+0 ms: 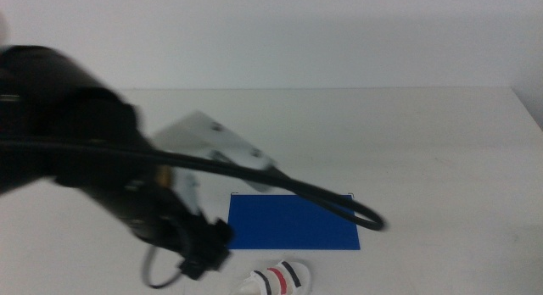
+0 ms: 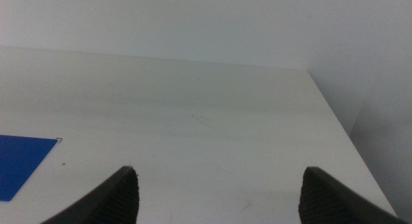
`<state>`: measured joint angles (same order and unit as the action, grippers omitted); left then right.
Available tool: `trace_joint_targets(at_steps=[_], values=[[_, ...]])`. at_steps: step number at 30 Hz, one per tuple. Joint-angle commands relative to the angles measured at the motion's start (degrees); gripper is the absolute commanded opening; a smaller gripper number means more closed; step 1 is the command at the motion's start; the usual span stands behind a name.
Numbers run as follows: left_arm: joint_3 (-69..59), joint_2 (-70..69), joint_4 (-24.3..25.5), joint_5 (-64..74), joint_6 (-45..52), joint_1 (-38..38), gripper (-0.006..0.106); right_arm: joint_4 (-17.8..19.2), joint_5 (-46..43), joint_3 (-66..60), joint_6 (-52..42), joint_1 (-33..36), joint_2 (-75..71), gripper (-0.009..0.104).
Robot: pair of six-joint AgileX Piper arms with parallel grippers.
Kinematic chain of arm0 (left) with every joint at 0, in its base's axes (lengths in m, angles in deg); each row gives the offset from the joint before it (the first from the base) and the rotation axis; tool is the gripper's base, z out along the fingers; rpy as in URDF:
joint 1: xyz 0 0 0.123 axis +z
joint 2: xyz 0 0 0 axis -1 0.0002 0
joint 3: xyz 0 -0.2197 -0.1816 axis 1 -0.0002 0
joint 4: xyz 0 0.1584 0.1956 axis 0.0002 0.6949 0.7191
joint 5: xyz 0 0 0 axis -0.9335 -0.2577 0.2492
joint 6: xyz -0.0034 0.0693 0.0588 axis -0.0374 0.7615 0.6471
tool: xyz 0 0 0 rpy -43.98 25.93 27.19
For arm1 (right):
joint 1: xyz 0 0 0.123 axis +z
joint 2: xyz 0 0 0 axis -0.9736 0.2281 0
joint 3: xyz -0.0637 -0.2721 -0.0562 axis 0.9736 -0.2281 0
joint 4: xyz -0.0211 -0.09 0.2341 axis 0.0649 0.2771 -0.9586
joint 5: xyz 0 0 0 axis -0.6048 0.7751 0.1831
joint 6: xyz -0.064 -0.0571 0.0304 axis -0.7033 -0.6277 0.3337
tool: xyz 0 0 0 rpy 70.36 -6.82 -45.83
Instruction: Use one arm to grab the shoe from the table and place it on the mat.
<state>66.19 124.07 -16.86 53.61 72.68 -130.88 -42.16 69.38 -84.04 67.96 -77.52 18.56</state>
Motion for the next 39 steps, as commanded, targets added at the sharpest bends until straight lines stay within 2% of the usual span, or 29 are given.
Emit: trace_joint_targets(at_steps=[1,4,10,17,32,36,39], values=[[3.63,1.79,1.26,-0.86,-2.39,-3.35,0.091,0.51,-4.37,-0.28,-0.47,-0.14,-1.49,0.064],[5.84,6.15,3.21,-1.59,-5.01,-6.35,0.088,0.51,-4.37,-0.28,-0.47,-0.14,-1.49,0.064],[7.16,12.7,2.78,-4.93,-5.06,-9.81,0.086,0.51,-4.37,-0.28,-0.47,-0.14,-1.49,0.064],[7.16,18.29,-1.06,-8.18,-0.03,-9.83,0.086,0.51,-4.37,-0.28,-0.47,-0.14,-1.49,0.064],[7.16,25.82,-3.12,-11.72,4.03,-9.83,0.085,0.51,-4.37,-0.28,-0.47,-0.14,-1.49,0.064],[7.16,25.82,-3.2,-11.27,4.41,-9.83,0.077,0.51,-4.37,-0.28,-0.47,-0.14,-1.49,0.064],[7.16,25.82,-3.54,-10.23,4.41,-9.83,0.064,0.51,-4.37,-0.28,-0.47,-0.14,-1.49,0.064]])
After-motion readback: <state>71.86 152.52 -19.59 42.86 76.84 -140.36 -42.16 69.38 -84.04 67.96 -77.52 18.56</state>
